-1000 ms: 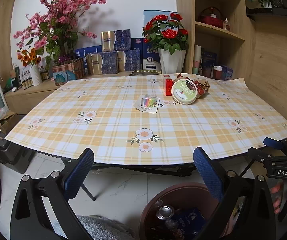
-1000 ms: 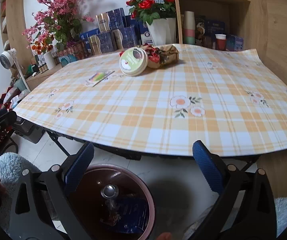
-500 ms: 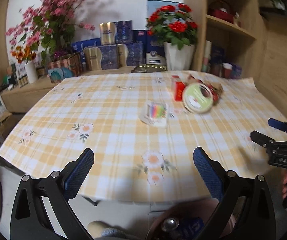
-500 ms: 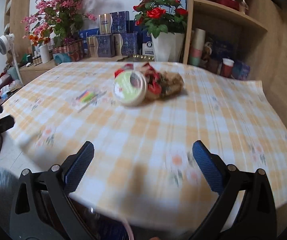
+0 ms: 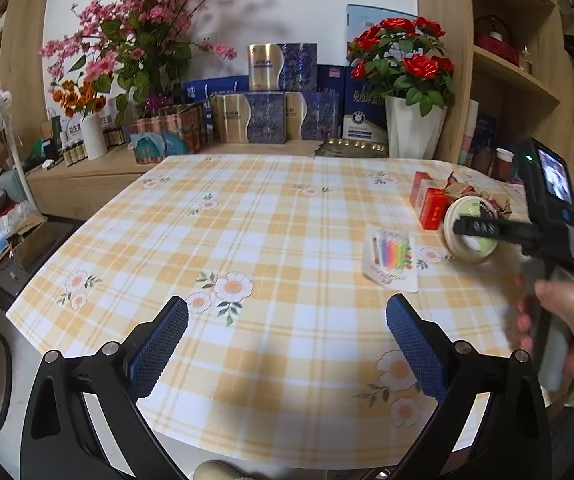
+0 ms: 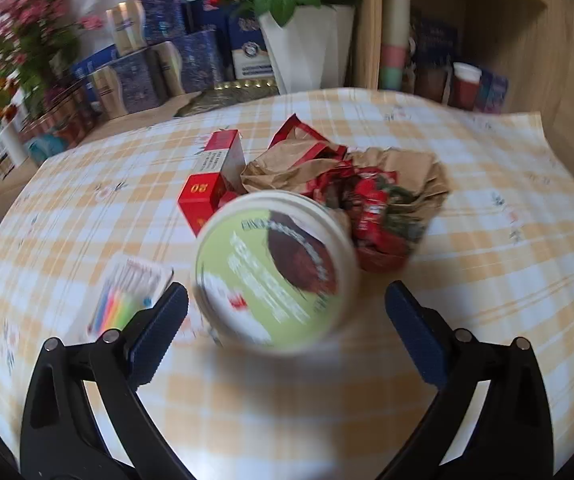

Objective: Collect trash
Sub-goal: 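Reach the right tool to the green YEAH YOGURT tub and grasp it, then grasp the rainbow candle pack with the left tool while the right holds the tub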

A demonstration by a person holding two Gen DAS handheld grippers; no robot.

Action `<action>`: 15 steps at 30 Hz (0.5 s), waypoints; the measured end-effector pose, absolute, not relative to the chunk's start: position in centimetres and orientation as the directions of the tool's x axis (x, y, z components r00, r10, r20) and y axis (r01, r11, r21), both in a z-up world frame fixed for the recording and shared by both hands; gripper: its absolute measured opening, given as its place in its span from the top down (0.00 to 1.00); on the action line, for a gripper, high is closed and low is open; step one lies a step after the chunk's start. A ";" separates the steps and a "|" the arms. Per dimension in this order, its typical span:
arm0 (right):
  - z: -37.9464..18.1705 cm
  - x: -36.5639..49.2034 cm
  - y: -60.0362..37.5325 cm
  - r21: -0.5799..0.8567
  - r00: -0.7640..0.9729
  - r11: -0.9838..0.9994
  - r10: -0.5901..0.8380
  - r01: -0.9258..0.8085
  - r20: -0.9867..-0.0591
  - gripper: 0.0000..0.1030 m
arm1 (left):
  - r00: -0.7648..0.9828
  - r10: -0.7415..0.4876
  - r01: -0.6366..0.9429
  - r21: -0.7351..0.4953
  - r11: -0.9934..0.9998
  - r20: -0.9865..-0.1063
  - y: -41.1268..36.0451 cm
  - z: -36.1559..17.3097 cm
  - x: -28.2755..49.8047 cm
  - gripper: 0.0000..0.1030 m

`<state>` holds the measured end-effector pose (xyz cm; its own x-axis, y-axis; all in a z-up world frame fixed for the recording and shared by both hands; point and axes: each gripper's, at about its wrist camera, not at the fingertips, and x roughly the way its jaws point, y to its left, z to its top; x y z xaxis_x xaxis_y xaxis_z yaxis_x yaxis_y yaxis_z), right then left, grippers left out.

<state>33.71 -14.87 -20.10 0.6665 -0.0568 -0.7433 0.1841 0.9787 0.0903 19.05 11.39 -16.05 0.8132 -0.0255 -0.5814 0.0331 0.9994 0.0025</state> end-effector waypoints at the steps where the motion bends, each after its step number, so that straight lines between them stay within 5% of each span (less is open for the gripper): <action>1: -20.3 34.2 -14.7 0.096 0.660 0.976 -0.059 0.197 -0.749 0.06 | 0.811 -0.027 0.033 0.000 0.999 -0.584 11.6 -16.2 19.0 0.06; 7: -21.3 35.9 -13.9 0.073 0.632 0.974 -0.080 0.214 -0.771 0.07 | 0.799 -0.048 0.048 -0.016 0.999 -0.600 12.0 -17.1 19.1 0.06; 8: -21.2 35.6 -14.0 0.072 0.645 0.978 -0.075 0.198 -0.760 0.16 | 0.797 -0.060 0.057 -0.024 0.998 -0.601 11.9 -17.1 19.2 0.06; 15: -19.9 30.9 -15.8 0.066 0.726 0.995 -0.005 0.069 -0.688 0.16 | 0.775 -0.188 0.166 -0.093 0.982 -0.603 9.7 -17.0 21.2 0.06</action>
<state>30.90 -15.80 -19.88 0.7259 -0.0051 -0.6878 0.0693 0.9954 0.0658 21.22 9.67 -16.99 0.7750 -0.1883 -0.6032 0.1663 0.9817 -0.0928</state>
